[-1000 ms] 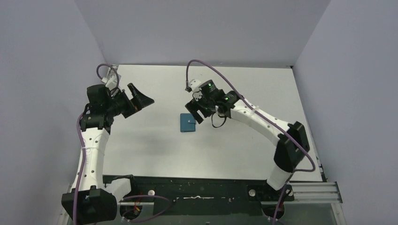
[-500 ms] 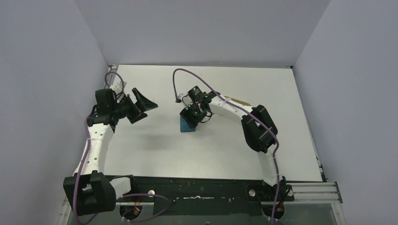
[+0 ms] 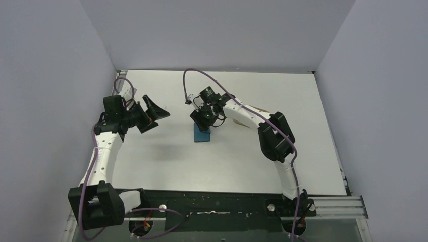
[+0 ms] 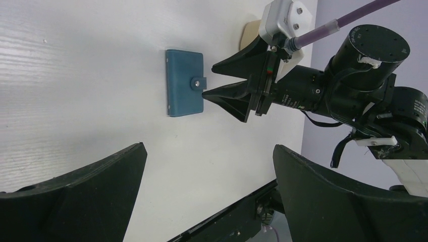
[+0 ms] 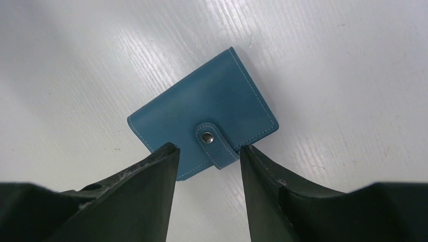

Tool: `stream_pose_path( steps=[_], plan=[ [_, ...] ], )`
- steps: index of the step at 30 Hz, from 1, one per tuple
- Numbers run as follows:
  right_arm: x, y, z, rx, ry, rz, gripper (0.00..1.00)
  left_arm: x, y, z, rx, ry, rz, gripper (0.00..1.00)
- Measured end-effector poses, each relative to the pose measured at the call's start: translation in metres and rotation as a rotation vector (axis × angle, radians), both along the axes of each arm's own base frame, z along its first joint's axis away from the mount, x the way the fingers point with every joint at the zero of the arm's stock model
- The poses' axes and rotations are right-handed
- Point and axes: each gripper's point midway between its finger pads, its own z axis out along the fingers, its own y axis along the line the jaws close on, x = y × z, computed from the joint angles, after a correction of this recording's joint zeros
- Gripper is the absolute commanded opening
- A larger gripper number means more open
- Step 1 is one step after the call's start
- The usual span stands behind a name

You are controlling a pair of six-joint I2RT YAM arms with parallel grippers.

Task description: Take the credit cards out of the card holder

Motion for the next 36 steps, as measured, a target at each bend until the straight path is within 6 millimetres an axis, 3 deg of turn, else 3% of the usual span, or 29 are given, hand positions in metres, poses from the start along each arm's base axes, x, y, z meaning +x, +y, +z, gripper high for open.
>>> stream_pose_path(
  steps=[11, 21, 26, 30, 33, 36],
  plan=[
    [0.001, -0.003, -0.022, -0.035, 0.056, 0.005, 0.46, 0.002, 0.004, -0.011, 0.032, 0.021, 0.002, 0.96],
    [0.0, -0.005, -0.023, -0.04, 0.059, 0.007, 0.41, 0.004, 0.004, -0.02, 0.047, 0.042, 0.006, 0.96],
    [-0.001, -0.006, -0.026, -0.045, 0.064, 0.008, 0.39, 0.005, -0.005, -0.038, 0.067, 0.085, -0.007, 0.96],
    [-0.002, -0.007, -0.029, -0.048, 0.068, 0.008, 0.34, 0.005, -0.026, -0.063, 0.11, 0.142, -0.052, 0.94],
    [-0.003, -0.007, -0.032, -0.047, 0.069, 0.008, 0.21, 0.004, -0.045, -0.085, 0.143, 0.19, -0.095, 0.92],
    [-0.002, -0.006, -0.033, -0.032, 0.074, 0.005, 0.11, 0.009, -0.049, -0.1, 0.159, 0.225, -0.083, 0.92]
  ],
)
